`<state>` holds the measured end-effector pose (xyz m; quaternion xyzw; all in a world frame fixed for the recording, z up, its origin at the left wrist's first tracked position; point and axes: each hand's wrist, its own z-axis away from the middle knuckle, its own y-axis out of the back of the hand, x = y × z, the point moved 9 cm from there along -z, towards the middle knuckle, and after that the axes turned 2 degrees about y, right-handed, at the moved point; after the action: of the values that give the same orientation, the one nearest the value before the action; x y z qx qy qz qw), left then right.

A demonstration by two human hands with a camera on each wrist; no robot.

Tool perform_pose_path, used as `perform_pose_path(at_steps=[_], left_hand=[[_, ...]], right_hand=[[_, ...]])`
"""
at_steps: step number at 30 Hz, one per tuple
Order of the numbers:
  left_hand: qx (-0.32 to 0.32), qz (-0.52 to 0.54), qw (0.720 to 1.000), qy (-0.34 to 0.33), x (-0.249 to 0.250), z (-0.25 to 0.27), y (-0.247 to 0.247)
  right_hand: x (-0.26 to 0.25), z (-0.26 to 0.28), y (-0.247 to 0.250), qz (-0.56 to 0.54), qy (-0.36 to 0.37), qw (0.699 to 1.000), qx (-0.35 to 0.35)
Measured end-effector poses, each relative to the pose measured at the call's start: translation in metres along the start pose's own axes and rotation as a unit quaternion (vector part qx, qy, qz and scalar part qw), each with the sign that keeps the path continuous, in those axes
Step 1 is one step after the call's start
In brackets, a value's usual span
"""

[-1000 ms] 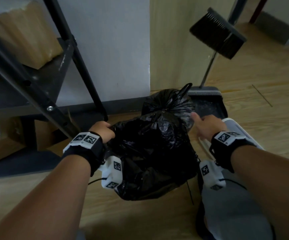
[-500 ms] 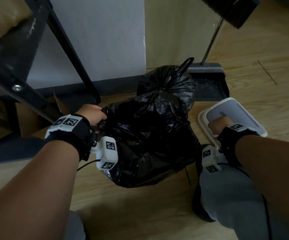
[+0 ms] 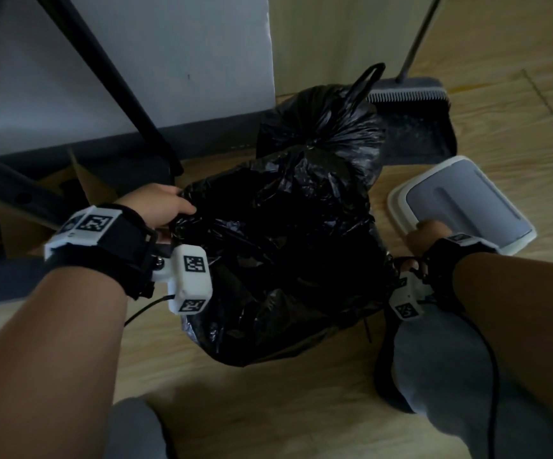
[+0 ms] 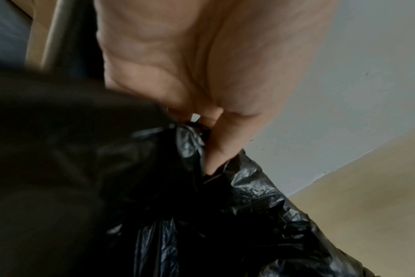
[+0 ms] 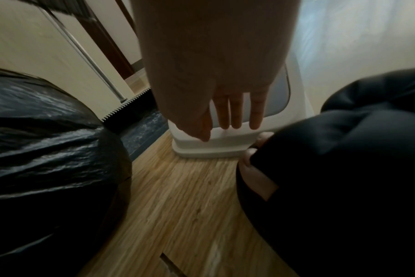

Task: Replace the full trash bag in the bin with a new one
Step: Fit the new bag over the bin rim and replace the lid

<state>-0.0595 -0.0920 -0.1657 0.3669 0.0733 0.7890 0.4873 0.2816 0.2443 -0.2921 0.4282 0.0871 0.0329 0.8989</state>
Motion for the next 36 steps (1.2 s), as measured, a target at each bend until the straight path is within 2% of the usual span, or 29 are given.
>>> perform_pose_path(at_steps=[7,12,14,16,18,22,25,31,36], left_hand=[[0.003,0.012,1.0,0.007,0.0,-0.004,0.004],[0.005,-0.003,1.0,0.0,0.002,-0.003,0.001],[0.006,-0.009,1.0,-0.001,0.002,-0.004,0.001],[0.01,-0.02,1.0,0.003,0.001,-0.003,0.001],[0.012,-0.018,1.0,0.002,-0.002,-0.008,0.003],[0.011,-0.003,1.0,0.002,0.0,0.005,0.004],[0.006,0.026,1.0,-0.013,0.007,0.024,0.004],[0.027,0.014,0.998,-0.047,0.023,0.069,0.021],[0.044,-0.015,0.996,-0.072,0.027,0.108,0.036]], right_hand=[[0.005,-0.011,0.004,0.015,0.021,0.999,0.02],[0.008,-0.015,-0.002,0.041,0.017,0.999,-0.02],[0.015,-0.018,0.0,0.0,-0.003,1.0,-0.028],[0.022,-0.023,0.006,-0.04,-0.018,0.999,-0.002],[0.021,-0.022,0.013,-0.034,-0.017,0.999,0.028],[-0.007,-0.019,0.027,0.034,0.054,0.996,0.066],[-0.005,-0.03,0.037,0.035,0.067,0.994,0.076],[-0.027,0.06,0.11,0.008,0.076,0.991,0.113],[-0.048,0.11,0.161,0.01,0.137,0.98,0.143]])
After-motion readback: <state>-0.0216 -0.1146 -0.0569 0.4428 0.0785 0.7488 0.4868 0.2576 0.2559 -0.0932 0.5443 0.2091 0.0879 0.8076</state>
